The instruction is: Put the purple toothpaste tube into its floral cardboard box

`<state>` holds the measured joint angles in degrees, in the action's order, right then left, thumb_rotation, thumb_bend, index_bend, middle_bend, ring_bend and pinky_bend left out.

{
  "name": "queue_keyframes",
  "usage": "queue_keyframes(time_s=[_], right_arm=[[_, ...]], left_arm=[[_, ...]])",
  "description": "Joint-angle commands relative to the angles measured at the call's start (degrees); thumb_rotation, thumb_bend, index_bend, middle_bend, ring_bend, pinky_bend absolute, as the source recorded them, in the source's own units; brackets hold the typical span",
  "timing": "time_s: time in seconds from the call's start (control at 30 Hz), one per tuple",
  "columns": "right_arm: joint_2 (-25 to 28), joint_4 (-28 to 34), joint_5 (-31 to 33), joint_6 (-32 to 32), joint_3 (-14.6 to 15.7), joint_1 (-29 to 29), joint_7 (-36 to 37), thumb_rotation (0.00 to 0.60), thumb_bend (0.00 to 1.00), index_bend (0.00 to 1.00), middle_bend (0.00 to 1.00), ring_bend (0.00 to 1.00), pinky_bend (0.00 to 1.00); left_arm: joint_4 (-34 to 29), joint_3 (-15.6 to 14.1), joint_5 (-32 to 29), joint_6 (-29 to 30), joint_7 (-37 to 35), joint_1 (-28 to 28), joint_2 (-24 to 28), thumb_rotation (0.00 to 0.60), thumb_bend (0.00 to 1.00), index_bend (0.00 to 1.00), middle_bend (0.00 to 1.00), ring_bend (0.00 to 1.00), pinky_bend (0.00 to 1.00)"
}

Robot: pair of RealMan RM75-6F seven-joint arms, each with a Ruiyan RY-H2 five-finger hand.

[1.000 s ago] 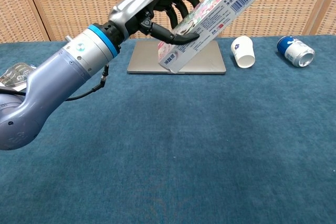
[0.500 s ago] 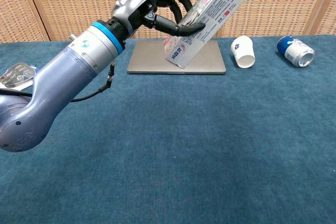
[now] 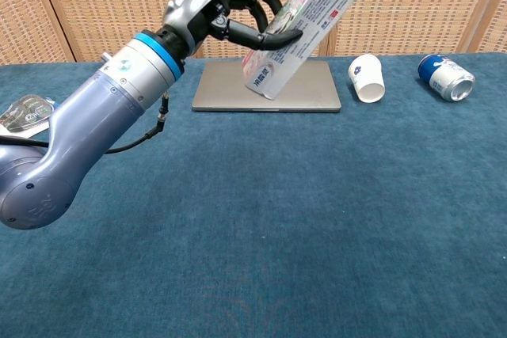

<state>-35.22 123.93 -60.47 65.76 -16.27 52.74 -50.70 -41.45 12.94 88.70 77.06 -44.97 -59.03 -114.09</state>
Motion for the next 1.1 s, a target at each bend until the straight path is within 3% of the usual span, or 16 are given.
queue_keyframes(time_s=[0.03,0.17,0.37,0.57,0.67,0.7,0.77,0.83,0.9,0.97,1.1], right_arm=[[1.04,-3.24,-1.36,-0.01,1.23,-3.14,3.93,0.600,0.00,0.00,0.00,0.00,0.00],[-1.27,-9.98,-3.84,-1.41,4.46,-7.78,11.59,0.600,0.00,0.00,0.00,0.00,0.00],[-8.87,-23.34,-10.38,-1.94,8.78,-14.19,26.21,0.600,0.00,0.00,0.00,0.00,0.00],[-14.27,-31.83,-14.51,-1.10,10.80,-17.84,34.95,0.600,0.00,0.00,0.00,0.00,0.00],[-15.49,-34.00,-16.15,-0.36,11.14,-19.03,37.69,0.600,0.00,0.00,0.00,0.00,0.00],[-15.74,-34.40,-16.52,-0.13,11.19,-19.36,38.37,0.600,0.00,0.00,0.00,0.00,0.00],[-16.07,-34.91,-17.06,0.28,11.20,-19.87,39.43,0.600,0.00,0.00,0.00,0.00,0.00],[-16.46,-35.44,-17.76,0.99,11.35,-20.78,40.81,0.600,0.00,0.00,0.00,0.00,0.00],[-16.79,-35.80,-18.73,1.98,11.65,-21.80,41.92,0.600,0.00,0.00,0.00,0.00,0.00],[-17.05,-36.01,-19.71,2.86,11.91,-22.63,42.91,0.600,0.00,0.00,0.00,0.00,0.00],[-17.92,-36.53,-23.01,6.37,13.24,-25.50,45.29,0.600,0.00,0.00,0.00,0.00,0.00]], left_arm=[[0.71,-0.85,0.50,-0.07,0.39,0.47,0.76,0.600,0.39,0.45,0.48,0.46,0.59],[2.51,-3.96,2.08,-1.69,3.74,1.78,3.62,0.600,0.39,0.45,0.48,0.46,0.59],[1.96,-9.21,3.04,-9.38,10.93,3.85,9.52,0.600,0.39,0.45,0.48,0.46,0.59],[1.43,-10.94,1.95,-14.92,13.70,4.94,10.82,0.600,0.39,0.45,0.48,0.46,0.59],[0.80,-11.32,0.95,-18.66,15.13,4.94,11.16,0.600,0.39,0.45,0.43,0.40,0.56],[0.28,-11.39,0.38,-20.53,16.06,4.82,11.45,0.600,0.39,0.43,0.36,0.33,0.50],[-0.81,-11.20,-0.61,-22.98,17.86,4.61,11.97,0.600,0.39,0.29,0.17,0.16,0.33],[-3.13,-10.54,-2.80,-26.99,20.07,4.43,12.87,0.600,0.38,0.06,0.02,0.02,0.13],[-6.47,-9.86,-4.52,-29.31,21.66,4.52,14.42,0.600,0.33,0.00,0.00,0.00,0.04],[-9.43,-9.47,-5.46,-29.92,23.16,4.88,16.02,0.600,0.30,0.00,0.00,0.00,0.02],[-18.77,-9.14,-6.74,-25.88,26.10,8.57,22.13,0.600,0.27,0.00,0.00,0.00,0.00]])
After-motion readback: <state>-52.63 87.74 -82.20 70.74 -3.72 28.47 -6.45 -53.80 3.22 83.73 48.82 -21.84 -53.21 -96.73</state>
